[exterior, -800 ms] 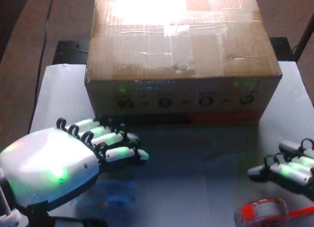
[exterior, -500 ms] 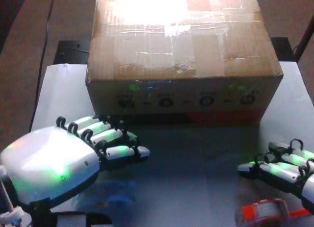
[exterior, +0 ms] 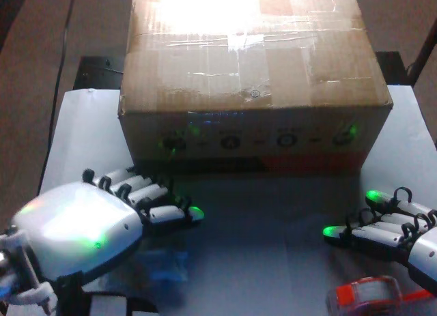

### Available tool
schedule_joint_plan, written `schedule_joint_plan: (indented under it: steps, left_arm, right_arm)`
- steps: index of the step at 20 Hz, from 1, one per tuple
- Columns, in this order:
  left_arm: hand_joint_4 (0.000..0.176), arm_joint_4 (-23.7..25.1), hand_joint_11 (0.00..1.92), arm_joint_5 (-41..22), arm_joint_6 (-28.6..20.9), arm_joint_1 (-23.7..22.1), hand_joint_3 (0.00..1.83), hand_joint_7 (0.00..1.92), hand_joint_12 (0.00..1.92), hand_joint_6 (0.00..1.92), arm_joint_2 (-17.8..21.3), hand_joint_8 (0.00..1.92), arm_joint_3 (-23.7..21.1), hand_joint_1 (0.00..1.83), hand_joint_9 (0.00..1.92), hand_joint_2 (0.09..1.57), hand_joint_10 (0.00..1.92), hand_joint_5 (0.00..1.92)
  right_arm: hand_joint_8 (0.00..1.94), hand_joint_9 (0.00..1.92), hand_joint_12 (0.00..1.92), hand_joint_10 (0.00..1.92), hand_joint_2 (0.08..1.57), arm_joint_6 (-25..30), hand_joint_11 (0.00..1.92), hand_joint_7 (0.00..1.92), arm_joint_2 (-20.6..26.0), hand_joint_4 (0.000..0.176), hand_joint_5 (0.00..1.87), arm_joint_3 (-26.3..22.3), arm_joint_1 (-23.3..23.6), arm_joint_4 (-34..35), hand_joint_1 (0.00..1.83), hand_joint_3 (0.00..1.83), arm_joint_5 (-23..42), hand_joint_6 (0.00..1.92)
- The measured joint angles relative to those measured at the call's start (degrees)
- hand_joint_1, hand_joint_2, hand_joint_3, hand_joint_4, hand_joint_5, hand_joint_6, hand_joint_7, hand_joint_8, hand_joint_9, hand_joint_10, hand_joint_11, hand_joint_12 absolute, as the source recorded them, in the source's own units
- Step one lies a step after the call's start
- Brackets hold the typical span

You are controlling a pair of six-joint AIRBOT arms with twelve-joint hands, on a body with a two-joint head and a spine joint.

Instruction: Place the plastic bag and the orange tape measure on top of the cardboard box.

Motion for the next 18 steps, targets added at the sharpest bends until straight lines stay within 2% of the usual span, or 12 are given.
schedule_joint_plan:
  steps: [2, 5, 7, 8, 11, 12, 13, 14, 15, 16, 17, 18]
  left_arm:
    - [0.036, -1.0, 0.0, -0.5, 0.0, 0.1, 0.0, 0.08, 1.9, 0.01, -0.8, 0.61, 0.7, 0.86, 0.0, 0.94, 1.22, 0.35]
    - [0.024, -2.5, 0.0, -0.6, 0.0, 1.0, 0.0, 0.09, 1.84, 0.0, -1.5, 0.6, 1.5, 0.88, 0.0, 0.95, 1.2, 0.36]
    - [0.018, -3.4, 0.0, -0.7, -0.3, 1.1, 0.0, 0.1, 1.79, 0.0, -2.6, 0.57, 2.4, 0.86, 0.0, 0.96, 1.16, 0.36]
    - [0.011, -3.5, 0.0, -0.5, -0.3, 1.1, 0.0, 0.1, 1.83, 0.0, -2.8, 0.56, 2.4, 0.86, 0.0, 0.97, 1.16, 0.36]
    - [0.01, -4.0, 0.0, -0.3, -0.8, 1.3, 0.0, 0.13, 1.79, 0.0, -3.4, 0.52, 3.0, 0.84, 0.0, 0.99, 1.15, 0.37]
    - [0.009, -4.1, 0.0, -0.3, -0.8, 1.3, 0.0, 0.17, 1.78, 0.0, -3.6, 0.45, 3.2, 0.86, 0.0, 0.99, 1.14, 0.39]
    - [0.0, -4.1, 0.0, -0.3, -0.8, 1.3, 0.0, 0.21, 1.81, 0.01, -3.6, 0.45, 3.2, 0.87, 0.0, 1.0, 1.16, 0.43]
    - [0.0, -4.1, 0.0, -0.2, -0.8, 1.5, 0.01, 0.25, 1.83, 0.02, -3.6, 0.48, 3.2, 0.91, 0.04, 1.02, 1.17, 0.48]
    - [0.0, -4.1, 0.02, 0.0, -0.8, 1.5, 0.0, 0.27, 1.85, 0.02, -3.5, 0.59, 3.2, 0.97, 0.09, 1.03, 1.23, 0.53]
    - [0.0, -4.0, 0.17, 0.5, -0.8, 1.8, 0.0, 0.33, 1.78, 0.03, -3.5, 0.82, 3.2, 1.07, 0.24, 1.04, 1.27, 0.64]
    - [0.0, -4.0, 0.22, 0.6, -0.8, 1.8, 0.01, 0.36, 1.76, 0.04, -3.5, 0.86, 3.2, 1.09, 0.29, 1.06, 1.3, 0.68]
    - [0.0, -4.0, 0.33, 1.1, -0.9, 1.8, 0.01, 0.41, 1.72, 0.06, -3.6, 0.91, 3.2, 1.12, 0.36, 1.1, 1.33, 0.75]
  right_arm:
    - [0.0, 0.19, 1.19, 0.42, 0.91, 0.0, 0.0, 0.31, -0.3, 0.0, 0.28, 0.2, 0.0, -0.1, 0.71, 0.0, 0.0, 0.05]
    - [0.01, 0.2, 1.15, 0.44, 0.91, 0.0, 0.0, 0.31, -1.1, 0.0, 0.29, 0.9, 0.0, -0.3, 0.72, 0.0, 0.0, 0.05]
    - [0.02, 0.25, 1.24, 0.45, 0.88, -3.8, 0.0, 0.37, -2.2, 0.0, 0.35, 1.5, 1.4, 0.7, 0.75, 0.0, 0.7, 0.07]
    - [0.03, 0.26, 1.24, 0.46, 0.88, -5.0, 0.0, 0.38, -2.4, 0.0, 0.35, 1.5, 1.9, 1.0, 0.77, 0.0, 1.1, 0.07]
    - [0.03, 0.25, 1.32, 0.54, 0.86, -5.5, 0.0, 0.41, -2.9, 0.0, 0.39, 1.7, 1.9, 1.2, 0.8, 0.0, 1.0, 0.08]
    - [0.03, 0.23, 1.38, 0.6, 0.89, -5.5, 0.0, 0.45, -3.1, 0.0, 0.48, 2.1, 2.1, 1.2, 0.83, 0.0, 0.9, 0.12]
    - [0.1, 0.23, 1.52, 0.85, 0.96, -5.5, 0.0, 0.57, -3.3, 0.0, 0.6, 2.2, 2.1, 1.2, 0.93, 0.01, 0.7, 0.26]
    - [0.5, 0.38, 1.66, 1.09, 0.99, -5.5, 0.16, 0.63, -3.3, 0.0, 0.7, 2.2, 2.1, 1.3, 1.07, 0.01, 0.7, 0.53]
    - [0.9, 0.5, 1.72, 1.29, 1.11, -5.5, 0.33, 0.65, -3.3, 0.0, 0.86, 2.2, 2.1, 1.3, 1.13, 0.0, 0.7, 0.98]
    - [1.32, 0.76, 1.75, 1.43, 1.16, -5.3, 0.69, 0.88, -3.3, 0.0, 0.92, 2.2, 2.2, 1.4, 1.22, 0.0, 0.4, 0.96]
    - [1.5, 0.89, 1.85, 1.64, 1.18, -5.1, 0.89, 0.83, -3.5, 0.0, 0.91, 2.2, 2.3, 1.7, 1.24, 0.0, -0.2, 0.88]
    - [1.65, 1.06, 1.91, 1.84, 1.22, -5.3, 1.12, 0.75, -3.5, 0.0, 0.86, 2.3, 2.7, 1.8, 1.23, 0.0, -0.6, 0.92]
